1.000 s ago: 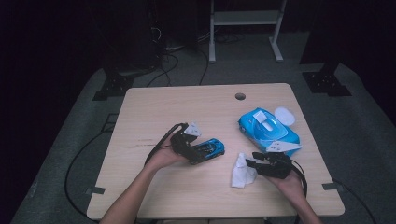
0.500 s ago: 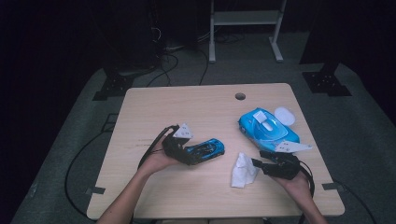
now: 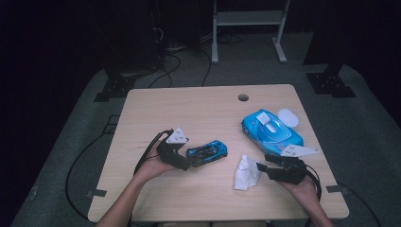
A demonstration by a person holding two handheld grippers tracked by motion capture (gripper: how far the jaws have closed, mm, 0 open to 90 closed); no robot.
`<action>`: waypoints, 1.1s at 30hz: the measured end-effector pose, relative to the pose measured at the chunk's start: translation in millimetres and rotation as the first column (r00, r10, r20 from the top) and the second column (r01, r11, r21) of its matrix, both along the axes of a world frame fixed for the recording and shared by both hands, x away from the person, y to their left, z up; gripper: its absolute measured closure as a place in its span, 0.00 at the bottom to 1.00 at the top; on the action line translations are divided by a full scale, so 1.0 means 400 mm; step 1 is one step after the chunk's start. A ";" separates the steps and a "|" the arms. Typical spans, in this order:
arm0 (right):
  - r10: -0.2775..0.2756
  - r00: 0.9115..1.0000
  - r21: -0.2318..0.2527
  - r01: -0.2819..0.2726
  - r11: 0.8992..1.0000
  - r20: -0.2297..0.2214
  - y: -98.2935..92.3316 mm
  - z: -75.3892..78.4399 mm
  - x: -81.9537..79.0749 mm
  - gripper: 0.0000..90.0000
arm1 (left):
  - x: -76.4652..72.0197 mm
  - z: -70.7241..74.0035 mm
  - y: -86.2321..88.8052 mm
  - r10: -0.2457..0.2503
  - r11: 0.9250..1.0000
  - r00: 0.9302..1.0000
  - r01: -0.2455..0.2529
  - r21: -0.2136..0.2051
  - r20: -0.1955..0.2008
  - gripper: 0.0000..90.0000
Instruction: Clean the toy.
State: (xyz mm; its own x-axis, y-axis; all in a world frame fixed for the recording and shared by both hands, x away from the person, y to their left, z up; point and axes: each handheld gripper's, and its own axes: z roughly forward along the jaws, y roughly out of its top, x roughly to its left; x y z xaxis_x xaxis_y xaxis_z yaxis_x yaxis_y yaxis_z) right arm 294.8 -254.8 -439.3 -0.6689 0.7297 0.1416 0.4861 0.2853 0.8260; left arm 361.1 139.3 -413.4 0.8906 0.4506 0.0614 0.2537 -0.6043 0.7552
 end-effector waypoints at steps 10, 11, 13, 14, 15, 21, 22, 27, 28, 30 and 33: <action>-0.004 1.000 0.004 0.004 1.000 -0.002 -0.020 -0.010 -0.015 0.49 | -0.025 -0.011 0.031 0.027 0.999 1.000 -0.027 -0.033 0.003 0.13; -0.005 1.000 0.008 0.005 1.000 -0.002 -0.021 -0.011 -0.016 0.49 | -0.025 -0.012 0.034 0.027 0.999 1.000 -0.027 -0.036 0.005 0.13; -0.002 1.000 0.007 0.002 1.000 -0.003 -0.023 -0.014 -0.017 0.49 | -0.029 -0.015 0.040 0.033 0.999 0.999 -0.033 -0.039 0.005 0.13; -0.001 1.000 0.007 0.001 1.000 -0.001 -0.023 -0.015 -0.017 0.49 | -0.031 -0.016 0.043 0.036 0.998 0.999 -0.036 -0.046 0.004 0.13; -0.001 1.000 0.009 0.001 1.000 0.001 -0.023 -0.015 -0.017 0.48 | -0.034 -0.018 0.044 0.040 0.998 0.999 -0.039 -0.051 0.004 0.13; 0.000 1.000 0.014 0.000 1.000 0.009 -0.027 -0.018 -0.022 0.47 | -0.048 -0.028 0.054 0.056 0.996 0.998 -0.055 -0.070 0.006 0.13; -0.001 1.000 0.014 0.000 1.000 0.010 -0.029 -0.019 -0.023 0.47 | -0.051 -0.030 0.056 0.058 0.996 0.998 -0.057 -0.070 0.010 0.13; -0.004 1.000 0.022 0.003 1.000 0.012 -0.035 -0.022 -0.026 0.46 | -0.066 -0.040 0.069 0.073 0.993 0.997 -0.072 -0.096 0.010 0.13; -0.005 1.000 0.022 0.005 1.000 0.014 -0.037 -0.023 -0.027 0.46 | -0.069 -0.042 0.073 0.075 0.993 0.997 -0.074 -0.095 0.011 0.13; -0.008 1.000 0.027 0.008 1.000 0.014 -0.038 -0.025 -0.027 0.46 | -0.077 -0.051 0.081 0.087 0.991 0.996 -0.086 -0.105 0.009 0.12; -0.009 1.000 0.027 0.009 1.000 0.015 -0.039 -0.028 -0.026 0.46 | -0.089 -0.062 0.093 0.101 0.989 0.995 -0.099 -0.114 0.014 0.12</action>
